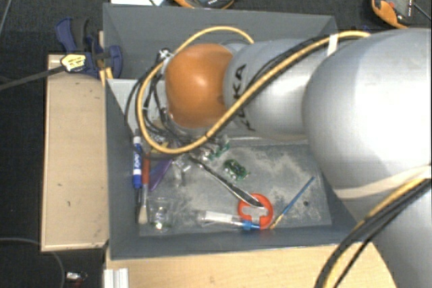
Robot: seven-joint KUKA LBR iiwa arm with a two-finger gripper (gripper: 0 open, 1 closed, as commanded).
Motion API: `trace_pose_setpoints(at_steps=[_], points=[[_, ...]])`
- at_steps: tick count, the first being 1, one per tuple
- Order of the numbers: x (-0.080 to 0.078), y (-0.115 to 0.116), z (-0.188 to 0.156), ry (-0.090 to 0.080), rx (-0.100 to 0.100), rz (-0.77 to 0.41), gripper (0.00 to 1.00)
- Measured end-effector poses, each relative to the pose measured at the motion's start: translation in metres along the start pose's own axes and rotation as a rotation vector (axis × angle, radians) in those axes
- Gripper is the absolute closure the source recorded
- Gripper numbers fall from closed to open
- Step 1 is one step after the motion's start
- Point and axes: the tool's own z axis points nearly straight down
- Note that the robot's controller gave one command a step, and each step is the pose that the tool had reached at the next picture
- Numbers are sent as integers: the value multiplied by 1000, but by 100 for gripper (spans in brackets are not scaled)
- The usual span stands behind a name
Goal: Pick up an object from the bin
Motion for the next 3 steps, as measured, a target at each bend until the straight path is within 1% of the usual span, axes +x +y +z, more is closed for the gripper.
trace_pose_setpoints(at_steps=[1, 2, 3], points=[[27, 1, 0, -2, 1, -288, 100], [27, 1, 0, -2, 1, -287, 100], [27, 2, -22, -1, 0, -284, 100]])
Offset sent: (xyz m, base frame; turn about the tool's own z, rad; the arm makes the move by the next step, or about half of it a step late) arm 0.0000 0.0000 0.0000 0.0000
